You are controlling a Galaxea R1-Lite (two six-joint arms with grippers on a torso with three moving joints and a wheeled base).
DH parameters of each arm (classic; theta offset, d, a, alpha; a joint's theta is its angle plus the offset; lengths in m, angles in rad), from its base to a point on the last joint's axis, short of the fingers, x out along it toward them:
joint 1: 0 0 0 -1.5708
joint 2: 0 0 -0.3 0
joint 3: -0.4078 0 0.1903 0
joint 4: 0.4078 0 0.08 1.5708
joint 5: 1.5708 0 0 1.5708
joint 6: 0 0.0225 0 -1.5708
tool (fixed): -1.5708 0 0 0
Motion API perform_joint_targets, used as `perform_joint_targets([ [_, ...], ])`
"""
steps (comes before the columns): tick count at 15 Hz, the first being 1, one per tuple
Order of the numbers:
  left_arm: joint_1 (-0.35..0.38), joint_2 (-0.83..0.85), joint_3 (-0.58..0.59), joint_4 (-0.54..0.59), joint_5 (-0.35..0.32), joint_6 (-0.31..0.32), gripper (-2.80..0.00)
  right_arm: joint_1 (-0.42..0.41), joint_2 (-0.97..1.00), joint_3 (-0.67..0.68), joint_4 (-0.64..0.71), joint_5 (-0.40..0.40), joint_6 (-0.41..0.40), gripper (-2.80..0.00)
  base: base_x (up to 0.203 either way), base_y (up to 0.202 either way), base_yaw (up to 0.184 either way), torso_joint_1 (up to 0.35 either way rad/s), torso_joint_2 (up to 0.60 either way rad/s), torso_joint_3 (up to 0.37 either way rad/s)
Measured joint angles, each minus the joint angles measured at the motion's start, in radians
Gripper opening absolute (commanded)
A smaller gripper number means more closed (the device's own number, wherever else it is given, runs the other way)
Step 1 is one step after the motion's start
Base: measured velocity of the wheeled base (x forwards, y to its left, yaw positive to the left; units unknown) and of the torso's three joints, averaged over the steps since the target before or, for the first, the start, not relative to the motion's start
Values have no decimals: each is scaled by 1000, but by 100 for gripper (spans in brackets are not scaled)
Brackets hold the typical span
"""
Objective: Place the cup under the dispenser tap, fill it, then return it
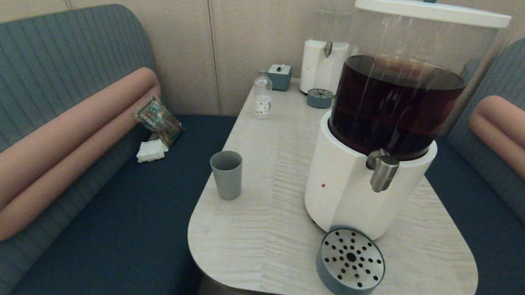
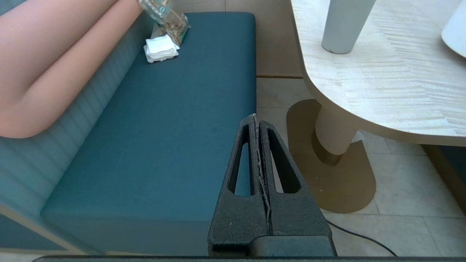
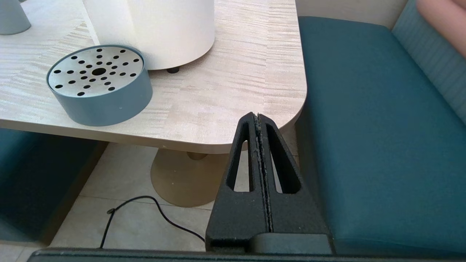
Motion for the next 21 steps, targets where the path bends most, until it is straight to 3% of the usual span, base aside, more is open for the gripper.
perform_joint_targets([
  [21,0,0,0,0,7,-20,-280,0,0,0,0,0,-3,-280,0,0,0,0,0,0],
])
